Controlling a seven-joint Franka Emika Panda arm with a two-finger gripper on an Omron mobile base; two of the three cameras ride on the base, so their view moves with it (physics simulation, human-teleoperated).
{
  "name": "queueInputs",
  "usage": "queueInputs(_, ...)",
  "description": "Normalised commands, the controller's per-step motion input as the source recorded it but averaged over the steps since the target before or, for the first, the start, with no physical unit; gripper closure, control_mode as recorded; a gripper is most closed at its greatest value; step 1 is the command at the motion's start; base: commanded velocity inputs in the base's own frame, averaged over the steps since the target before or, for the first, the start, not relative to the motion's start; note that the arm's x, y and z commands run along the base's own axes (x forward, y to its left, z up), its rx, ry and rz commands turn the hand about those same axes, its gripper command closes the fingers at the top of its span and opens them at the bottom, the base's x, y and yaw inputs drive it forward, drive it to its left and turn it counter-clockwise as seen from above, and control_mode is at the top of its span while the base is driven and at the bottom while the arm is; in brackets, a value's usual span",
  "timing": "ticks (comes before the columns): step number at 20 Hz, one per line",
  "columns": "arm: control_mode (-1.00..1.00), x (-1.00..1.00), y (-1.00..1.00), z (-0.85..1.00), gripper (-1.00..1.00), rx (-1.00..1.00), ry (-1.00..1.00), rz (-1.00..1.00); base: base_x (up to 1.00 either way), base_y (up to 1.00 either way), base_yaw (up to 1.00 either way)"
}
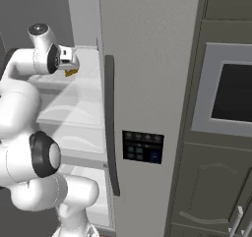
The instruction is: Pick the cheese from the fridge and the cheese grater from the cabinet and place them next to the salad bowl.
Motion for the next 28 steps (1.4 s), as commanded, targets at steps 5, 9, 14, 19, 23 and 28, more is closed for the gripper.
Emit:
queueInputs(5, -1.00, 0.50, 0.09, -0.01, -1.00, 0.00, 0.00, 0.00, 0.00, 0.00, 0.00)
queueInputs(9, -1.00, 0.55, 0.09, -0.01, -1.00, 0.00, 0.00, 0.00, 0.00, 0.00, 0.00)
queueInputs(14, -1.00, 0.57, 0.14, 0.00, -1.00, 0.00, 0.00, 0.00, 0.00, 0.00, 0.00)
queueInputs(19, -1.00, 0.41, 0.00, -0.02, -1.00, 0.00, 0.03, -0.04, 0.00, 0.00, 0.00)
queueInputs(23, -1.00, 0.05, 0.00, -0.35, -1.00, 0.00, 0.07, -0.02, 0.00, 0.00, 0.00)
queueInputs(28, -1.00, 0.00, 0.00, -0.46, -1.00, 0.00, 0.02, 0.00, 0.00, 0.00, 0.00)
